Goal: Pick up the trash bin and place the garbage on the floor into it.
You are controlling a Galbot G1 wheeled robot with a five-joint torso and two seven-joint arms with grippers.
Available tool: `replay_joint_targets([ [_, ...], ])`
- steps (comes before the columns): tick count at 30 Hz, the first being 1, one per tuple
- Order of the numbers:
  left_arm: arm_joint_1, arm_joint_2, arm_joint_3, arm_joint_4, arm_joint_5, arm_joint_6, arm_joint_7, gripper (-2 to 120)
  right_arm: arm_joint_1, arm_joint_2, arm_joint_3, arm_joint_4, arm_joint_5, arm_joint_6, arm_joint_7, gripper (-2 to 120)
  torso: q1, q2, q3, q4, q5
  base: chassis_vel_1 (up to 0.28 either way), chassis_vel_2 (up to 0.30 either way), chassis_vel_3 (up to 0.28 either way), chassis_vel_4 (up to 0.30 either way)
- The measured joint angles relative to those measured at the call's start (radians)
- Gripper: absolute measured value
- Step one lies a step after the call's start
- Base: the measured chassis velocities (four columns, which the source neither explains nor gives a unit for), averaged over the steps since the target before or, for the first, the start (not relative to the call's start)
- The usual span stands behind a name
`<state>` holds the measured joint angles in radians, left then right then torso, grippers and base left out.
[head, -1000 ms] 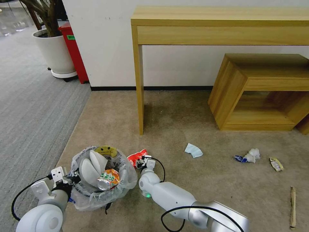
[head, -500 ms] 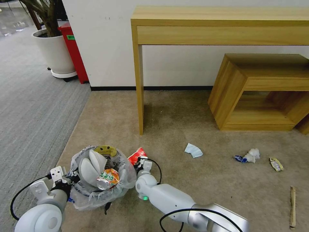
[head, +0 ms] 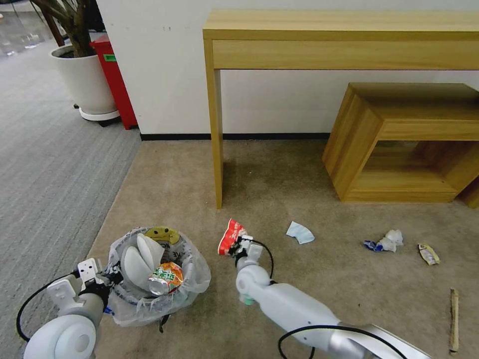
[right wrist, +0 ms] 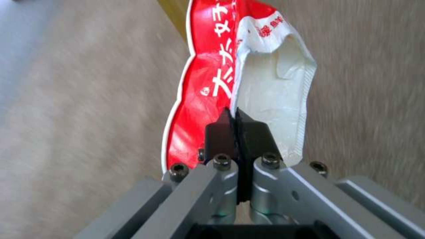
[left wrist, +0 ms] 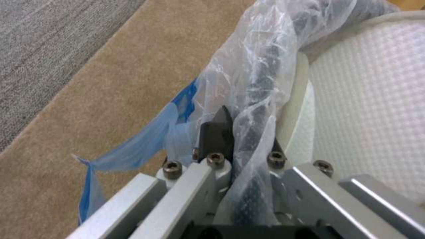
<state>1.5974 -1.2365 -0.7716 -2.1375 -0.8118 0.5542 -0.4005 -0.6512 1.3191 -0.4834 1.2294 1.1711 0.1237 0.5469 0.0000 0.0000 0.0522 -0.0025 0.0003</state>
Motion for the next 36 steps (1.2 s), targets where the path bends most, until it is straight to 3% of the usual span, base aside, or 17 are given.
replay_joint_targets([
  [2,0.002,0.002,0.000,0.000,0.001,0.001,0.000,1,-0.023,-0.096,0.043,0.158,0.005,0.015,-0.062,0,0.000,0.000,0.000,0.0001,0.0003,0.000,0.000,0.000,0.000],
  [4,0.002,0.003,0.000,-0.001,0.000,0.001,0.000,1,-0.028,-0.127,0.055,0.195,0.009,0.020,-0.083,0,0.000,0.000,0.000,0.0000,0.0003,0.000,0.000,0.000,0.000],
  [6,0.003,0.007,0.000,-0.006,0.000,0.004,-0.001,1,-0.036,-0.244,0.095,0.337,0.043,0.036,-0.160,0,0.000,0.000,0.000,-0.0008,-0.0001,0.000,0.000,0.000,0.000],
  [7,0.003,0.007,0.000,-0.006,0.000,0.004,-0.001,1,-0.036,-0.244,0.095,0.337,0.043,0.036,-0.160,0,0.000,0.000,0.000,-0.0008,-0.0001,0.000,0.000,0.000,0.000],
  [10,0.003,0.009,0.000,-0.015,-0.004,0.006,-0.001,1,-0.023,-0.358,0.119,0.520,0.116,0.054,-0.278,0,0.000,0.000,0.000,-0.0007,0.0002,0.000,0.000,0.000,0.000],
  [14,0.005,0.007,-0.001,-0.028,-0.003,0.007,-0.004,1,0.005,-0.414,0.112,0.637,0.188,0.074,-0.390,0,0.000,0.000,0.000,0.0000,-0.0001,0.000,0.000,0.000,0.000],
  [20,0.008,0.006,-0.003,-0.051,-0.011,0.013,-0.007,1,0.033,-0.426,0.052,0.695,0.242,0.087,-0.478,0,0.000,0.000,0.000,-0.0002,-0.0001,0.000,0.000,0.000,0.000],
  [22,0.010,0.010,-0.012,-0.072,-0.026,0.018,-0.013,1,0.057,-0.427,-0.026,0.722,0.269,0.088,-0.500,0,0.000,0.000,0.000,-0.0002,-0.0002,0.000,0.000,0.000,0.000],
  [28,0.011,0.015,-0.023,-0.098,-0.043,0.022,-0.017,1,0.100,-0.421,-0.172,0.729,0.280,0.087,-0.478,0,0.000,0.000,0.000,-0.0002,-0.0003,0.000,0.000,0.000,0.000],
  [36,0.007,0.012,-0.028,-0.113,-0.053,0.022,-0.019,1,0.141,-0.405,-0.290,0.732,0.280,0.077,-0.415,0,0.000,0.000,0.000,-0.0003,-0.0003,0.000,0.000,0.000,0.000],
])
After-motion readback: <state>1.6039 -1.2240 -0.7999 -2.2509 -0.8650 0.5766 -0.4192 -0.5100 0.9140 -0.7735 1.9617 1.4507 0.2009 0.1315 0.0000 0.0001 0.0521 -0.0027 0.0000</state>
